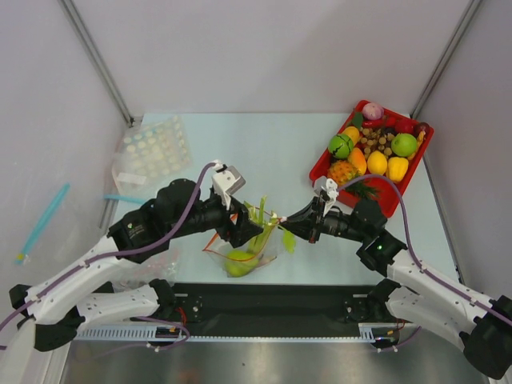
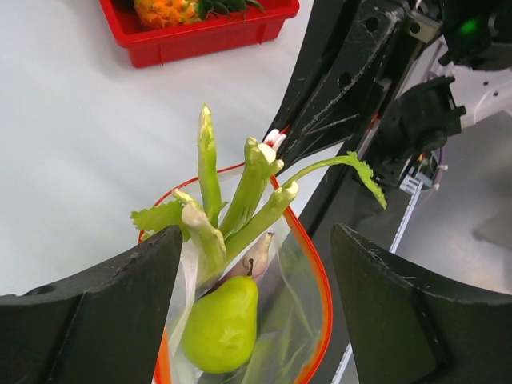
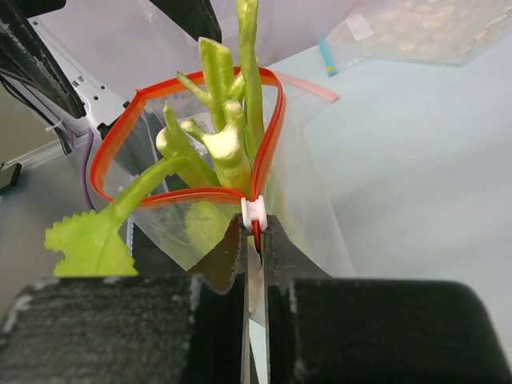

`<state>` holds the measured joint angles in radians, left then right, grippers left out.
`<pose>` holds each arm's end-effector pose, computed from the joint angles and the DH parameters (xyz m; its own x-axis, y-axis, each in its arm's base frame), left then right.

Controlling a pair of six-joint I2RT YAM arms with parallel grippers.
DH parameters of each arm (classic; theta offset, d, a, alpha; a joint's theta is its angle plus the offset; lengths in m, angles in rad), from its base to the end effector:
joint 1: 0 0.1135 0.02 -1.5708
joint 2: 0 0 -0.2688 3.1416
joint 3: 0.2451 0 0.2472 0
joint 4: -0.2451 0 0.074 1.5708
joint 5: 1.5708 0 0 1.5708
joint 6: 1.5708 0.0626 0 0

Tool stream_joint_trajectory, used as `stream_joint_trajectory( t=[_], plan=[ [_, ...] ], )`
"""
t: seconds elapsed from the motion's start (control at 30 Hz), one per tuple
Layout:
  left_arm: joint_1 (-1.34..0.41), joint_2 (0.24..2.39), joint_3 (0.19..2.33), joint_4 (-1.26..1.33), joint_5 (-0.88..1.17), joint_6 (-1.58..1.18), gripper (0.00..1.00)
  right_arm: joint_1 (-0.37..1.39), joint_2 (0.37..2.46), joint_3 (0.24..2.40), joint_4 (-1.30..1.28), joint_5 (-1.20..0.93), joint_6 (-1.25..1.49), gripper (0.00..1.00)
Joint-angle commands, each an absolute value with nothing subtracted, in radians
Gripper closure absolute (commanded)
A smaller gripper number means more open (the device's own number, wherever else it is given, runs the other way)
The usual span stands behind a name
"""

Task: Place the food in the zip-top bag and seal the zipper
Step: Adjust the fake fruit in the zipper food storage bag.

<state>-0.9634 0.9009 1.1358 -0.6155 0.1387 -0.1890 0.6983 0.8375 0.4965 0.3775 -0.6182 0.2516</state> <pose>0.1063 -0.1680 0.3878 -0.3748 0.2132 -0.9023 0.8309 0.5090 -0.2249 0.1384 0.1635 0.2941 -0.2138 0.0854 -0.9731 -0.9440 0.2381 0.2283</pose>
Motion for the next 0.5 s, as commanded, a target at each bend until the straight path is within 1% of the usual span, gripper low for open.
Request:
stream_joint_trajectory(
  t=[0.0,0.07,0.2,0.47],
  plan=[
    [-0.985,0.906,1.123,-0.545,0.052,-0.268,0.2,0.695,0.819,0.511,0.417,-0.623,0.253,1.0],
    [-0.989,0.919,1.114,-0.543,0.017,-0.276,0.2,0.695,0.813,0.509,0.419,-0.624,0.256,1.0],
    [-0.991,0.939,1.088,-0.511,0.028,-0.262,0.23,0.693,0.808,0.506,0.419,-0.623,0.256,1.0],
    [-0.991,0.992,1.097,-0.505,0.037,-0.216,0.23,0.69,0.778,0.494,0.437,-0.634,0.27,1.0]
  ],
)
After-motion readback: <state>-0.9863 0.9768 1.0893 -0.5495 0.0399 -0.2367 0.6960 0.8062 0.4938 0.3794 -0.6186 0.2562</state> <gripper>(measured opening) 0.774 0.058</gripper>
